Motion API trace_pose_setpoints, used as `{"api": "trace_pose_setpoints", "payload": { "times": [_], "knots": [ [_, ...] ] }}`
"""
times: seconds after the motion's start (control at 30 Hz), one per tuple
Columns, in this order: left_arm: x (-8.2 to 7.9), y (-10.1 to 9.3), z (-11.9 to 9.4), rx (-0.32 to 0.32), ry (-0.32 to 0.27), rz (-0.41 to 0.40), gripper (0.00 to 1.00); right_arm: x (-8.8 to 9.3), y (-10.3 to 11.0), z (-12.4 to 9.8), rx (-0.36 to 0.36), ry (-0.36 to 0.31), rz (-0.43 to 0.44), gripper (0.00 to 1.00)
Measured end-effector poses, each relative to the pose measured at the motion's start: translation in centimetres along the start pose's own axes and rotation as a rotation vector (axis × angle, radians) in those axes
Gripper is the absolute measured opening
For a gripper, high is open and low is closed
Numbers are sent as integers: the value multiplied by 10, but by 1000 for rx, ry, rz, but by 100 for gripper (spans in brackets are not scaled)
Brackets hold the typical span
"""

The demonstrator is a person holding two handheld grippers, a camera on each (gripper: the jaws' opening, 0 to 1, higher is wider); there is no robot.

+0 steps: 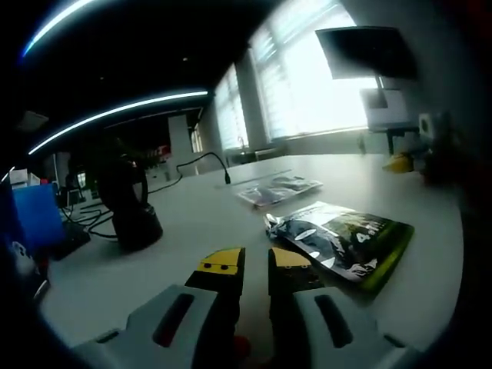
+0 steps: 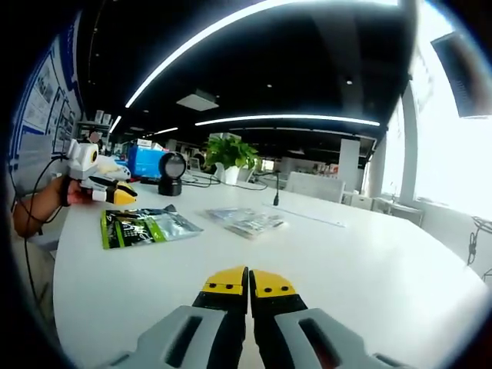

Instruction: Clip sheet goods on table flip sheet goods clip sheet goods scan sheet goods put sheet goods back to table

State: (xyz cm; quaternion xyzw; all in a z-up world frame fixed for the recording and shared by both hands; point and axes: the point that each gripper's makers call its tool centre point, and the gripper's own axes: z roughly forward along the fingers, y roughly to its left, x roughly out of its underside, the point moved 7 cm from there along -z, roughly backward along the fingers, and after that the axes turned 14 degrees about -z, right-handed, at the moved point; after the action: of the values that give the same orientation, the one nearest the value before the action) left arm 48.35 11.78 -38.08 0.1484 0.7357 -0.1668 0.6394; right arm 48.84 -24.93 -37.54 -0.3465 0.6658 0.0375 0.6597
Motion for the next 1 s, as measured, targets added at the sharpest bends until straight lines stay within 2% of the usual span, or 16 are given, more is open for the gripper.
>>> {"api": "trace_pose_setpoints", "payload": {
  "times": [1.0],
  "knots": [
    [1,-1,0,6,11,-5,5,1,4,1,-12,11,-28,0]
  ]
}}
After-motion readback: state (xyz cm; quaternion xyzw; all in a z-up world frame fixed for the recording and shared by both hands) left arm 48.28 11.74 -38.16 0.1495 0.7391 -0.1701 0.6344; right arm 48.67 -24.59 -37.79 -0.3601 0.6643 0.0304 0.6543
